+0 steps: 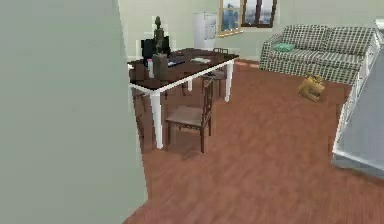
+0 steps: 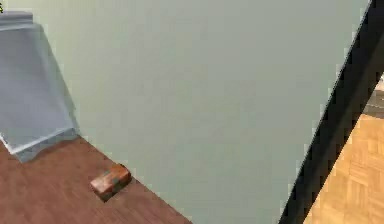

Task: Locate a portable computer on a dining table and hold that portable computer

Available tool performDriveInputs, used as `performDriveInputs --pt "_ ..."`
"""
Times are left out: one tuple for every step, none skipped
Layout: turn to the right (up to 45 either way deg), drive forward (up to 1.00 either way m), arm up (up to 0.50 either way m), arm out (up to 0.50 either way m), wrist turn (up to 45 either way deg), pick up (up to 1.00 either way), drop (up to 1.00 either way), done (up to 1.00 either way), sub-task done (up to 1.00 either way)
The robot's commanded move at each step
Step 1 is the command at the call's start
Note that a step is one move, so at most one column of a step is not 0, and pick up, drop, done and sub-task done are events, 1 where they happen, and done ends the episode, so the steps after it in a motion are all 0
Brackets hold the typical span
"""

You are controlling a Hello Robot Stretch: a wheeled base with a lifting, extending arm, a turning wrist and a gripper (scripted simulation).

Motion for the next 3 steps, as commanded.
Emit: performDriveInputs --pt "0.0 0.95 0.00 0.00 0.0 0.00 0.00 0.00 0.00" --pt "24.0 0.00 0.00 0.00 0.0 0.00 0.00 0.00 0.00" --pt "0.0 0.25 0.00 0.00 0.0 0.00 0.00 0.00 0.00"
